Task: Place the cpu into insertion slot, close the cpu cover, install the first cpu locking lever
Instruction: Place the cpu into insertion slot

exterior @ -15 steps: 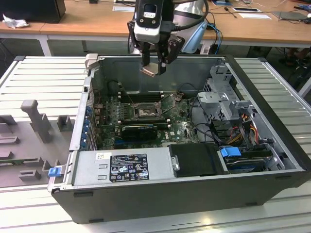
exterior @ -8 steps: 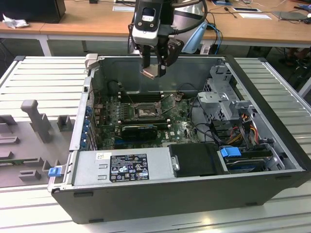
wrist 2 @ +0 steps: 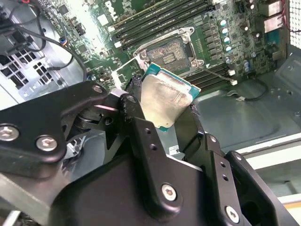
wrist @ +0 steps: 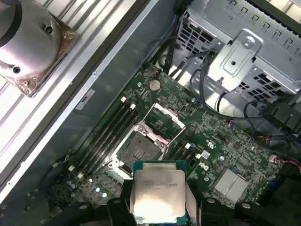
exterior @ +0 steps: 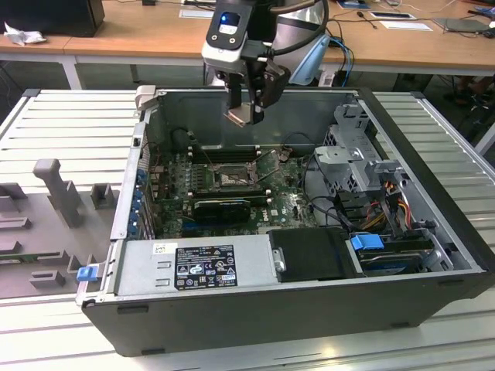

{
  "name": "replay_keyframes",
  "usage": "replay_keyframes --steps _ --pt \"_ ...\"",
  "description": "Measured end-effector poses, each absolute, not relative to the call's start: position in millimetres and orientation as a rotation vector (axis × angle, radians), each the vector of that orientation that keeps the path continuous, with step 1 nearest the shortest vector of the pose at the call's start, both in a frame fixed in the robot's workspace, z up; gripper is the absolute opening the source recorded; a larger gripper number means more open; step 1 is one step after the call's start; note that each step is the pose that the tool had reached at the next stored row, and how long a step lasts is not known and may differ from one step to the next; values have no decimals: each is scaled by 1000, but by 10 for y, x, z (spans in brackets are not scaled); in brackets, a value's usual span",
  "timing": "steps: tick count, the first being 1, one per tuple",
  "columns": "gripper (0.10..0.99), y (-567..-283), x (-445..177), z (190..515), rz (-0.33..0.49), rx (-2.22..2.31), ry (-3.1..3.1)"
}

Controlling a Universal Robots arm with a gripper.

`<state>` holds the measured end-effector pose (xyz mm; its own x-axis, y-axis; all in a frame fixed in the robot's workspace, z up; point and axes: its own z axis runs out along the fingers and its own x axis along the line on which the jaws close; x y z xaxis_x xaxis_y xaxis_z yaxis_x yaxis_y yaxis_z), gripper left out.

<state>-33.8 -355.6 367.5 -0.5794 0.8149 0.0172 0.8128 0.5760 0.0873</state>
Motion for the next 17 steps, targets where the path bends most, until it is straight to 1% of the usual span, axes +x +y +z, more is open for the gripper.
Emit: replay_keyframes --steps 17 --pt "525 -3556 -338 3657 130 1616 2655"
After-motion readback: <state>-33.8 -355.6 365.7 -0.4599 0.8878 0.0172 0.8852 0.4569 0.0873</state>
